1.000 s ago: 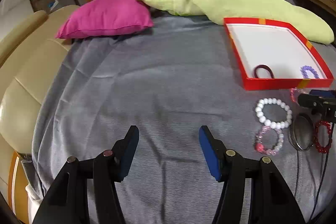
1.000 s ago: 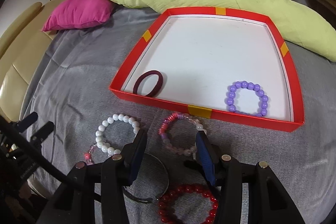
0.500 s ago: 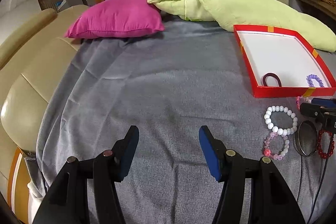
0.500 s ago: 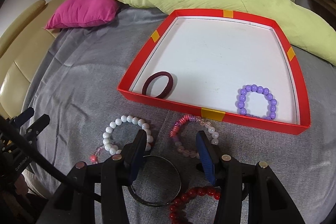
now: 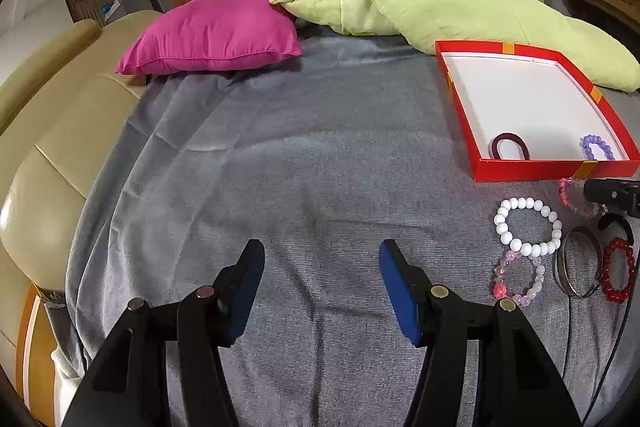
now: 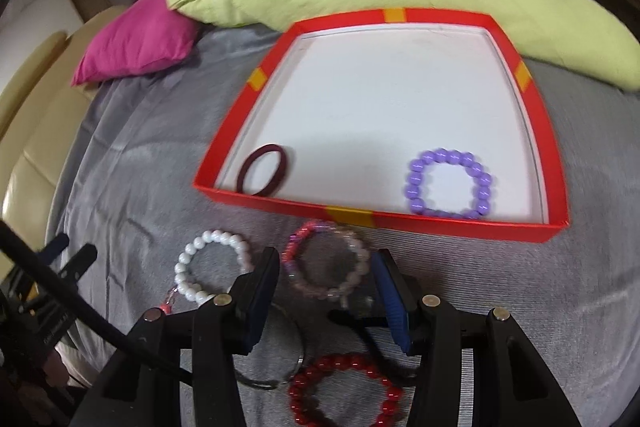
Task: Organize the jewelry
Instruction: 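Move the right tool to the pink-and-white bead bracelet and close on it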
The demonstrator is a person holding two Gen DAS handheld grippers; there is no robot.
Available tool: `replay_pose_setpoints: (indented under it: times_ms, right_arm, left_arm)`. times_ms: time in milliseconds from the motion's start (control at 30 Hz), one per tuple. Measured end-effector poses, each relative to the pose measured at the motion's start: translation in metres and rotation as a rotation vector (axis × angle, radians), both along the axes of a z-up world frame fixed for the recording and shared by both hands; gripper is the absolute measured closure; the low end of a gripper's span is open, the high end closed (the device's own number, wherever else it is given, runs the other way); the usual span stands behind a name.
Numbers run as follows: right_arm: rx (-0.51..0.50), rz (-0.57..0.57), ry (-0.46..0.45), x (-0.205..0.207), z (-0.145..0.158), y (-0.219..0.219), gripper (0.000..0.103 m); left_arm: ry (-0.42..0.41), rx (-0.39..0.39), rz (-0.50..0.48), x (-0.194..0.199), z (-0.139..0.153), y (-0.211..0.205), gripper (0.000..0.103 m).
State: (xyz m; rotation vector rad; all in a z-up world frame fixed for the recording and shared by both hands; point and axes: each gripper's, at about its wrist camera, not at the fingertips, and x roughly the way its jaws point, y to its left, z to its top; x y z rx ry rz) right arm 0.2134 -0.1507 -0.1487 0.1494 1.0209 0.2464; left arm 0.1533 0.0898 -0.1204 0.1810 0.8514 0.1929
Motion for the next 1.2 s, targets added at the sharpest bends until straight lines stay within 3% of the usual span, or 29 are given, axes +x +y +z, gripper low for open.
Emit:
replay_pose_setpoints:
  times_ms: [433,700,867,1000,1033,1133,1200]
  right_arm:
    - [0.036,-0.019,0.024,0.008,-0.009,-0.011,0.05]
    - [-0.047,-0.007,-0.016,0.012,-0.013,-0.002,0.051]
    - [-0.153,0.042,-0.052,0.011,-0.015,0.01,0.065]
    - [-0.181,0.081,-0.06,0.009,-0.015,0.012,0.09]
    - [-0.176,0.085,-0.056,0.009,-0.015,0.011,0.091]
    - [-0.15,0.087,-0.044,0.007,-0.014,0.004,0.094]
    - [-0.124,0.077,-0.039,0.007,-0.012,-0.004,0.094]
  left_arm:
    - [0.062,-0.051,-0.039,0.014,-0.012,-0.012,0.042]
    - [0.094,-0.123,-0.117,0.033,-0.013,-0.032,0.042]
    - [0.119,-0.139,-0.166,0.05,-0.017,-0.049,0.042]
    - [0.154,-0.178,-0.202,0.062,-0.023,-0.059,0.042]
    - [0.164,-0.186,-0.211,0.064,-0.025,-0.061,0.042]
    - [0.172,-0.194,-0.228,0.068,-0.029,-0.065,0.055]
    - [0.178,-0.191,-0.244,0.07,-0.031,-0.067,0.071]
